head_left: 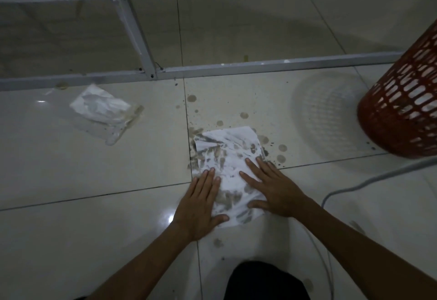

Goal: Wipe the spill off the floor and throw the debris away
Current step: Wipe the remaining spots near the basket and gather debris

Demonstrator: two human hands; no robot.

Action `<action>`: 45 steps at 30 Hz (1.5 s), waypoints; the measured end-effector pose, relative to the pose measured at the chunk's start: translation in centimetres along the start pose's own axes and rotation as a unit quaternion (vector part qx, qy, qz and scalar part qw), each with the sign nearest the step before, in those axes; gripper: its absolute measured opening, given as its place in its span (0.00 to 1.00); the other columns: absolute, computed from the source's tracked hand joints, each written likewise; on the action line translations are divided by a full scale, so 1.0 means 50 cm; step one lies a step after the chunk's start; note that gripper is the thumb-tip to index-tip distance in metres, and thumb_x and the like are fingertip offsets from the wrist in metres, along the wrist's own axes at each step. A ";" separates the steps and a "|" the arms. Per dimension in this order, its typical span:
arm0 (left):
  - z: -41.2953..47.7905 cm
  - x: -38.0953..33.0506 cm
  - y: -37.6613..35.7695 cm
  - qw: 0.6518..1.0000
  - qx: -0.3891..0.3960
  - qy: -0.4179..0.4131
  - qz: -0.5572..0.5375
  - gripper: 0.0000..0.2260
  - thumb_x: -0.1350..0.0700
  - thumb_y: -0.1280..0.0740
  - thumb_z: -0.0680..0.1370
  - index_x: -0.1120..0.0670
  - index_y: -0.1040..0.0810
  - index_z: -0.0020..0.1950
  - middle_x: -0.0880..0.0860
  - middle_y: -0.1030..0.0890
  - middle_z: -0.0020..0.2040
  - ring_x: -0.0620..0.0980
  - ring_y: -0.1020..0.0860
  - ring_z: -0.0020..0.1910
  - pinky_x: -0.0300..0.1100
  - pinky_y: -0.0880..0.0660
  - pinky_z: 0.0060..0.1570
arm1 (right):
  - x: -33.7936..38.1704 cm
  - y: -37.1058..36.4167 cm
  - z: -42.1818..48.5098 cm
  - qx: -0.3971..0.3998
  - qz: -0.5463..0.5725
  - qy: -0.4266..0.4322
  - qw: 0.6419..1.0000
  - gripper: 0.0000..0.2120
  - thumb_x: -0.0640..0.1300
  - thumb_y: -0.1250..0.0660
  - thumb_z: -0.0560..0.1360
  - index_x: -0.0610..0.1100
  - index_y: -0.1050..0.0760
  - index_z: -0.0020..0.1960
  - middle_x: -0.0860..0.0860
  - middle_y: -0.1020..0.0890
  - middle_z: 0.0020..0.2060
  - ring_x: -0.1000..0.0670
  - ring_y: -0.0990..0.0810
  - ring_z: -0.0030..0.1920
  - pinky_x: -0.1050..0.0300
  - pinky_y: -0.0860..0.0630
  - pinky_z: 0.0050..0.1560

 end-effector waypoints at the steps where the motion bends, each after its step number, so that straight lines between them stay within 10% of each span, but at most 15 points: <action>1: 0.001 -0.002 0.000 1.000 0.002 -0.003 0.001 0.42 0.30 0.57 0.73 0.59 0.56 0.75 0.61 0.56 0.76 0.61 0.59 0.75 0.60 0.56 0.73 | -0.002 -0.001 0.001 -0.004 0.003 -0.001 1.000 0.38 0.73 0.58 0.70 0.58 0.67 0.72 0.50 0.68 0.73 0.44 0.70 0.73 0.47 0.66 0.73; 10: 0.018 0.003 -0.006 1.000 -0.004 -0.010 -0.009 0.47 0.25 0.58 0.68 0.56 0.66 0.74 0.57 0.66 0.75 0.56 0.67 0.74 0.52 0.66 0.73 | 0.017 0.002 0.015 -0.013 0.013 0.047 0.999 0.41 0.76 0.54 0.68 0.61 0.68 0.72 0.50 0.68 0.74 0.46 0.70 0.73 0.48 0.74 0.68; 38: 0.100 0.028 0.037 0.997 -0.047 0.056 -0.032 0.34 0.39 0.52 0.79 0.59 0.57 0.75 0.59 0.54 0.77 0.55 0.56 0.76 0.48 0.59 0.74 | -0.006 0.045 0.084 -0.056 0.076 -0.028 0.995 0.24 0.55 0.46 0.80 0.53 0.44 0.74 0.51 0.47 0.76 0.46 0.51 0.76 0.51 0.51 0.75; 42: 0.110 0.037 0.088 0.994 -0.100 0.025 -0.043 0.39 0.33 0.44 0.72 0.57 0.45 0.75 0.60 0.42 0.76 0.57 0.44 0.75 0.51 0.45 0.72 | -0.016 0.101 0.096 -0.092 0.127 -0.016 0.987 0.34 0.56 0.34 0.73 0.49 0.43 0.74 0.47 0.42 0.75 0.45 0.45 0.75 0.47 0.45 0.73; 45: 0.127 0.077 0.107 0.989 -0.098 0.059 -0.096 0.51 0.23 0.52 0.64 0.58 0.50 0.75 0.60 0.49 0.77 0.58 0.51 0.76 0.53 0.51 0.75 | -0.027 0.123 0.120 -0.079 0.123 -0.012 0.989 0.51 0.65 0.30 0.65 0.47 0.54 0.76 0.45 0.56 0.77 0.45 0.59 0.76 0.51 0.58 0.74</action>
Point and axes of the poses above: each hand's wrist, its own z-axis towards the middle knuckle, its own y-axis out of the back of the hand, x = y × z, the point moved 10 cm from there along z, towards the middle knuckle
